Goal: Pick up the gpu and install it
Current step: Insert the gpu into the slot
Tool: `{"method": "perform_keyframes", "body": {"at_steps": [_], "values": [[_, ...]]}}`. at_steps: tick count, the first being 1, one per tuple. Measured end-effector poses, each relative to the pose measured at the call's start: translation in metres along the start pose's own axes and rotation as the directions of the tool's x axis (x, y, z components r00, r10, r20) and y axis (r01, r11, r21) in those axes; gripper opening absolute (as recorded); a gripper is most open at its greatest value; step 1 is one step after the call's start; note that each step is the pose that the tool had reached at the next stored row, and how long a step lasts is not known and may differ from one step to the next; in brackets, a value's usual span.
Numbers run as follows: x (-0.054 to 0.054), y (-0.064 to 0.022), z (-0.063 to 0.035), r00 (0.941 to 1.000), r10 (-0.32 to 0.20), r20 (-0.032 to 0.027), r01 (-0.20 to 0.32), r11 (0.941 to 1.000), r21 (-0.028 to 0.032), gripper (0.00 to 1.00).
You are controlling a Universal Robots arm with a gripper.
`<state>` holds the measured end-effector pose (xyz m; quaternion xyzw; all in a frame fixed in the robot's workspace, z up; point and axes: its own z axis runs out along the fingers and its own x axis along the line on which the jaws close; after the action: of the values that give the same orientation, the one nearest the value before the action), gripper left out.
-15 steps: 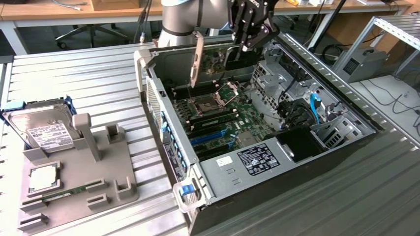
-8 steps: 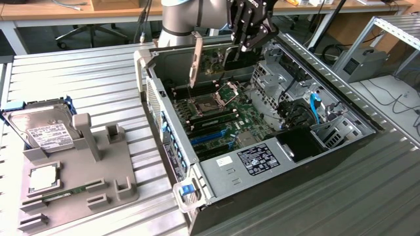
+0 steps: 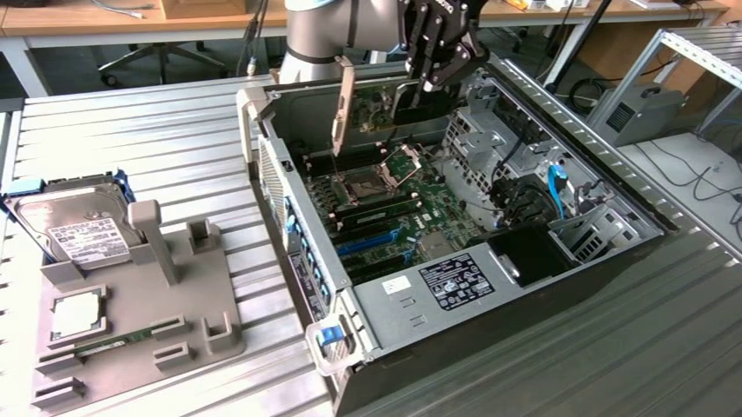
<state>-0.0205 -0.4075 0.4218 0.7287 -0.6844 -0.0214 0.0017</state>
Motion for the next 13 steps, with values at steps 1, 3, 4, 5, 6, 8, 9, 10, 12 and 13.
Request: {"method": "perform_keyframes", "body": {"at_steps": [1,3,4,5,6,8,9,10,12,13], "values": [[0.0000,0.0004,0.0000,1.0000,0.000,0.0000,0.000,1.0000,-0.0001,0.27],[-0.0001,0.0011,0.0000,1.0000,0.000,0.0000,0.000,1.0000,0.0000,0.27],[-0.0001,0.0014,0.0000,1.0000,0.000,-0.0001,0.000,1.0000,0.0000,0.27],[-0.0001,0.0017,0.0000,1.0000,0.000,0.0000,0.000,1.0000,0.0000,0.27],[-0.0001,0.0020,0.0000,1.0000,0.000,-0.0001,0.000,1.0000,0.0000,0.27],[-0.0002,0.0030,0.0001,1.0000,0.000,-0.0001,0.000,1.0000,0.0000,0.27],[-0.0002,0.0034,0.0001,1.0000,0.000,-0.0001,0.000,1.0000,-0.0001,0.27],[-0.0002,0.0040,0.0001,1.0000,0.000,-0.0001,0.000,1.0000,0.0000,0.27],[-0.0002,0.0050,0.0002,1.0000,0.000,0.0000,0.000,1.0000,0.0000,0.27],[-0.0001,0.0054,0.0001,1.0000,0.000,-0.0001,0.000,1.0000,-0.0001,0.27]]}}
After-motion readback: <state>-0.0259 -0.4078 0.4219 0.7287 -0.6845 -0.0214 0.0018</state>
